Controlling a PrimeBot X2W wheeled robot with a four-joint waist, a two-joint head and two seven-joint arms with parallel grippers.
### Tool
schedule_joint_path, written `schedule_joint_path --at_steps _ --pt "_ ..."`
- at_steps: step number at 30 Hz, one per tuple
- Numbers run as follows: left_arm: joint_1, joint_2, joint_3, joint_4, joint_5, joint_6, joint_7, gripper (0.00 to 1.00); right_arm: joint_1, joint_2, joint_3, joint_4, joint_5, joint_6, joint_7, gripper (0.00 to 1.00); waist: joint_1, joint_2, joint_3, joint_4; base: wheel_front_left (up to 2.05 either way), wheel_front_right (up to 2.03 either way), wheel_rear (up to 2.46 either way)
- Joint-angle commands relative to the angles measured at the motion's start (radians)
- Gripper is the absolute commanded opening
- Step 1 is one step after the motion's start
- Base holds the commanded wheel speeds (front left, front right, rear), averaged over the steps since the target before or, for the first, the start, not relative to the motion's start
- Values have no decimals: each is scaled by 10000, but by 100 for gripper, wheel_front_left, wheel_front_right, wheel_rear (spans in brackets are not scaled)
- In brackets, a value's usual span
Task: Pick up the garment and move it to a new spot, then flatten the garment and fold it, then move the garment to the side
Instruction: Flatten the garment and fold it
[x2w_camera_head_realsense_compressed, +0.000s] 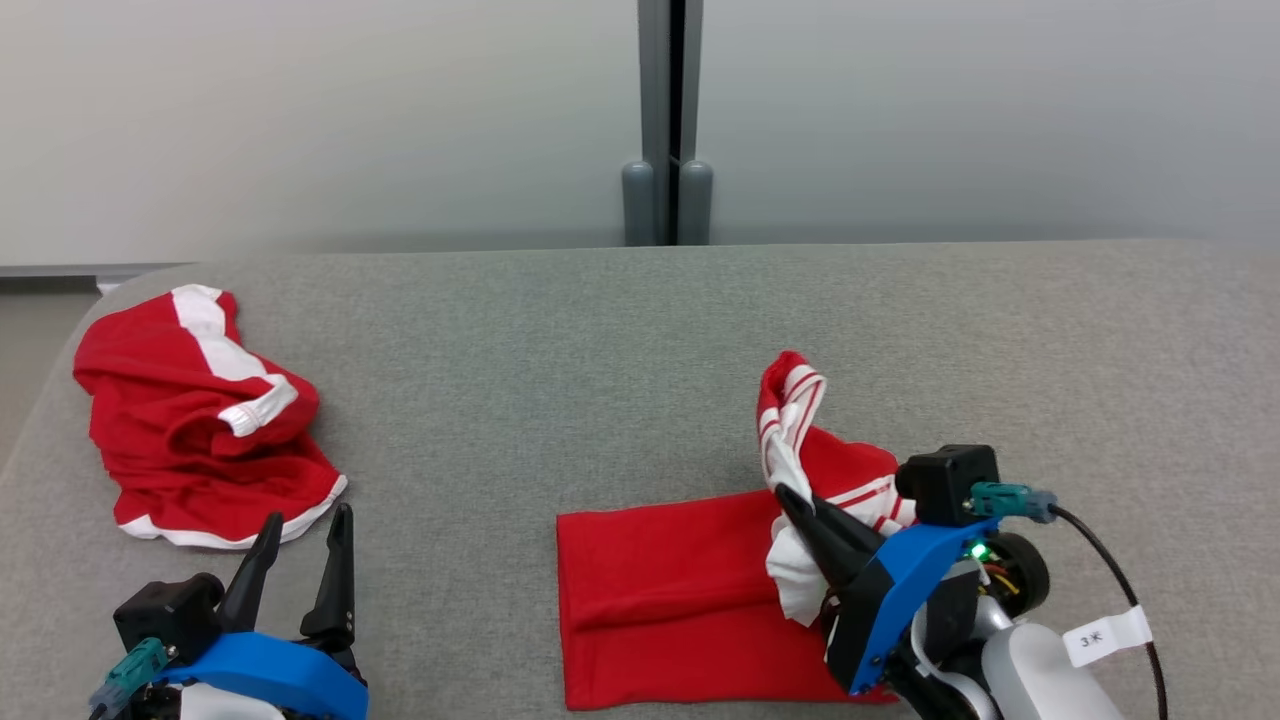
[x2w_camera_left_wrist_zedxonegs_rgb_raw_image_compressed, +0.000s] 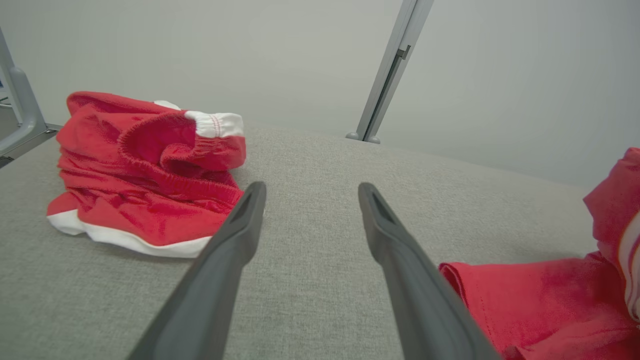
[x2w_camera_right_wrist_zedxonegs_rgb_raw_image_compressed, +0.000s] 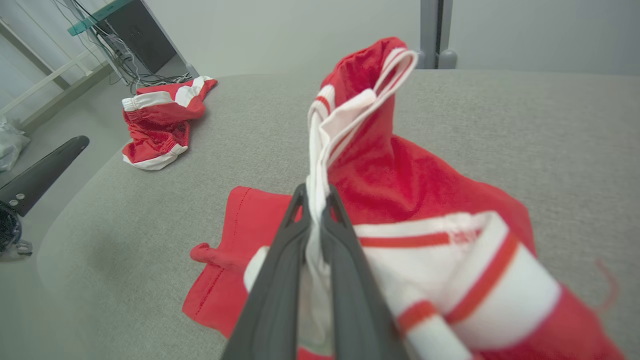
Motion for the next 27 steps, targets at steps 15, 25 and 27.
schedule_joint_path --at_steps 15,25,27 --pt "-678 -22 -142 661 -112 -264 8 100 -1957 154 2984 4353 3063 2 -1984 96 -1 -1 470 1368 0 0 0" --pt "-613 -81 -58 805 -159 -238 -45 100 -2774 145 4522 3835 4852 1 -3664 100 -1 -1 390 898 0 0 0" --pt "-530 -91 -28 792 -150 -203 -54 100 -2883 114 4248 3666 4679 1 -4164 100 -1 -1 346 743 0 0 0"
